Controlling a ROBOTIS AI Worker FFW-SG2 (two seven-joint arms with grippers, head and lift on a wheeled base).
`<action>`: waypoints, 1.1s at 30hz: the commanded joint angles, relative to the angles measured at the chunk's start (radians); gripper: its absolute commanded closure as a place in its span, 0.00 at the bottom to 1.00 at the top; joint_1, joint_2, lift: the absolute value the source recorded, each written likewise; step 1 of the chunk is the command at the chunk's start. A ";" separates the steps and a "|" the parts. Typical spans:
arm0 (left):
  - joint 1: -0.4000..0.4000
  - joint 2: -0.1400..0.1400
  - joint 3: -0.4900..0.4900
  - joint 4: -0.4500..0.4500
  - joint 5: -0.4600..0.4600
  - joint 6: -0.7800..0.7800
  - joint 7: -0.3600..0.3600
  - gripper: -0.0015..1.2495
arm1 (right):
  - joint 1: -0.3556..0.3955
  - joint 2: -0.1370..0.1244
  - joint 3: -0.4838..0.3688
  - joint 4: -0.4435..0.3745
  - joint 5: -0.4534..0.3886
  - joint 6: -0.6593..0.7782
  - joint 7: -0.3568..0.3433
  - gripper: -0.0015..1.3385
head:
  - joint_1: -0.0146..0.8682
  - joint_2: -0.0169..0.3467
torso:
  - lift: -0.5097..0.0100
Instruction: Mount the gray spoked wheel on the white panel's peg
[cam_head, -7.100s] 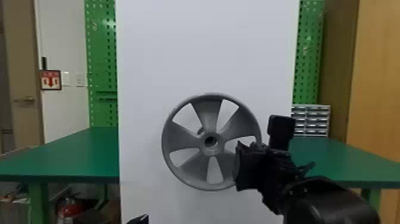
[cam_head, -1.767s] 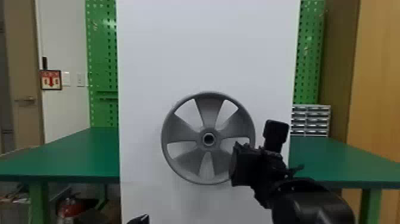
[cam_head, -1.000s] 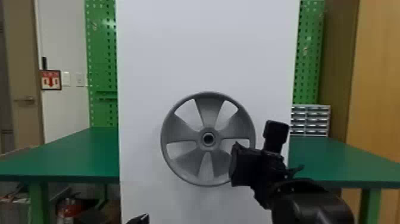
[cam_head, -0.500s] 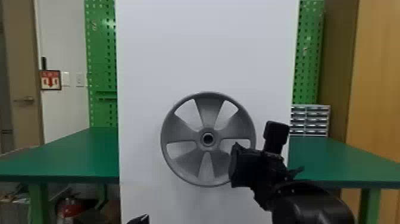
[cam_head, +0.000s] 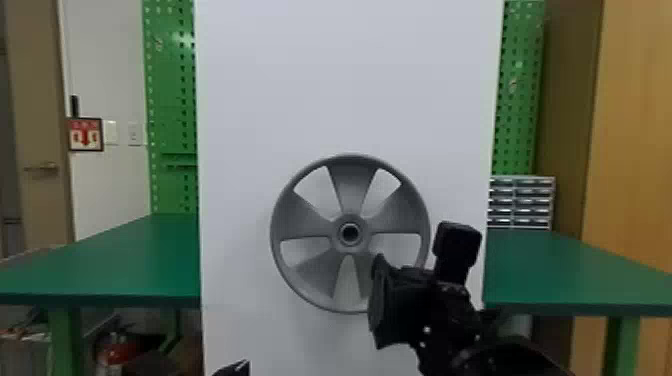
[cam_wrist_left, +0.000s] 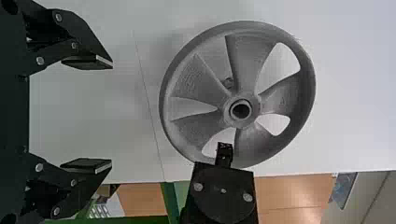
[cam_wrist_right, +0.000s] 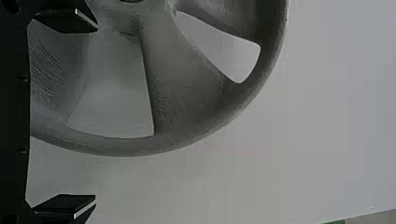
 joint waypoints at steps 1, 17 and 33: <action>0.000 0.000 0.000 -0.002 0.002 0.000 0.000 0.40 | 0.065 -0.012 -0.001 -0.019 0.011 -0.010 0.041 0.00 | 0.16 0.03 | 0.21; -0.002 -0.003 0.009 -0.006 0.000 -0.002 0.000 0.40 | 0.312 -0.062 0.010 -0.040 0.085 -0.234 0.210 0.00 | 0.16 0.03 | 0.21; -0.003 -0.018 0.011 -0.006 -0.009 -0.002 0.000 0.40 | 0.543 -0.062 -0.036 0.030 0.136 -0.499 0.324 0.00 | 0.16 0.03 | 0.21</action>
